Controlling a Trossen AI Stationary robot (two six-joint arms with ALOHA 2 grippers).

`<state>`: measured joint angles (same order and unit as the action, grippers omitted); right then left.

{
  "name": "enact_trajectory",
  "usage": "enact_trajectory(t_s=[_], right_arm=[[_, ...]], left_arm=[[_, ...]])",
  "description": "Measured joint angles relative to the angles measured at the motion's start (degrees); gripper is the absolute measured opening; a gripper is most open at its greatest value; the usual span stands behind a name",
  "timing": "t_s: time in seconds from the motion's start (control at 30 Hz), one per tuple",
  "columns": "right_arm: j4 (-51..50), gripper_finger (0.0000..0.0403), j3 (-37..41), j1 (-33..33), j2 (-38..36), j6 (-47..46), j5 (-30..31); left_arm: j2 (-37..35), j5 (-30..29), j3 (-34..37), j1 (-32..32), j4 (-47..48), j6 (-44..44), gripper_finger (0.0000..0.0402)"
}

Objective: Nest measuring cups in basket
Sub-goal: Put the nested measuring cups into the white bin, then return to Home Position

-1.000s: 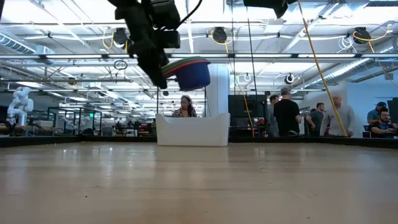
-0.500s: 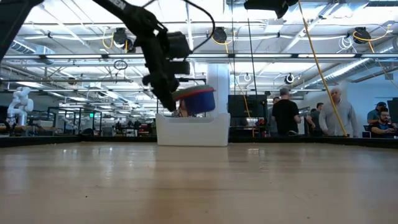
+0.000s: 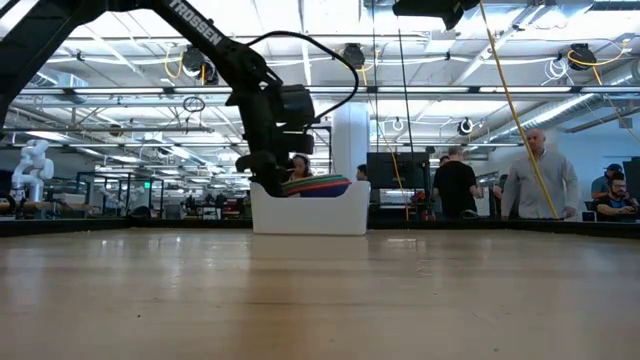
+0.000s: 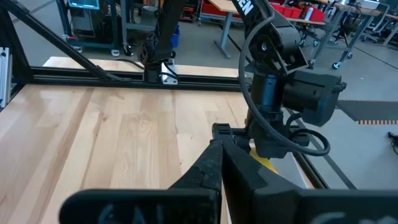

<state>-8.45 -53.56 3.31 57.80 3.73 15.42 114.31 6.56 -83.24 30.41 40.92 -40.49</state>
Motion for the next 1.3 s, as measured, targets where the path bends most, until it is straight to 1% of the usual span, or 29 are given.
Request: enact_trajectory(t_s=[0.2, 0.27, 0.4, 0.5, 0.63, 0.77, 0.93, 1.03, 1.13, 1.2, 1.23, 1.3], right_arm=[[-0.05, 0.0000, 0.00, 0.00, 0.02, 0.00, 0.00], [-0.13, 0.0000, 0.00, 0.00, 0.02, 0.00, 0.00], [-0.52, 0.0000, 0.00, 0.00, 0.02, 0.00, 0.00], [-0.90, 0.0000, 0.00, -0.02, 0.02, 0.00, 0.00], [-1.31, 0.0000, 0.00, -0.02, 0.02, 0.00, 0.00], [-1.43, 0.0000, 0.00, -0.02, 0.02, -0.02, 0.00], [-1.73, 0.0000, 0.00, -0.02, 0.02, -0.02, 0.00], [-1.73, 0.0000, 0.00, -0.02, 0.02, -0.02, 0.00], [-1.75, 0.0000, 0.00, -0.02, 0.02, 0.09, 0.00], [-1.94, 0.0000, 0.00, -0.02, -0.09, 0.82, 0.00], [-2.51, 0.0000, 0.00, -0.01, -0.47, 1.60, -0.02], [-2.93, 0.0000, 0.02, -0.02, -1.97, 2.96, -0.04]], left_arm=[[0.27, -0.01, 0.00, -0.14, -0.97, -0.45, 0.0135], [0.27, 0.01, 0.00, -0.17, -1.05, -0.57, 0.0154], [0.25, 0.01, 0.00, -0.17, -1.17, -0.37, 0.0207], [0.25, 0.01, 0.00, -0.17, -1.17, -0.29, 0.0224], [-0.41, -0.63, 0.00, -0.20, -0.65, 0.55, 0.0226], [-2.91, -1.04, 0.00, -0.22, -0.52, 0.50, 0.0222], [-8.37, -1.22, 0.00, -0.22, -0.47, 1.03, 0.0230], [-13.13, -1.68, 0.00, -0.22, 0.61, 2.44, 0.0235], [-19.05, -2.09, 0.00, -0.22, 2.74, 4.71, 0.0233], [-23.47, -1.69, 0.00, -0.22, 4.89, 7.90, 0.0221], [-25.88, -0.50, 0.00, -0.22, 6.34, 9.59, 0.0211], [-30.97, 3.93, 0.09, -0.20, 9.60, 12.51, 0.0180]])
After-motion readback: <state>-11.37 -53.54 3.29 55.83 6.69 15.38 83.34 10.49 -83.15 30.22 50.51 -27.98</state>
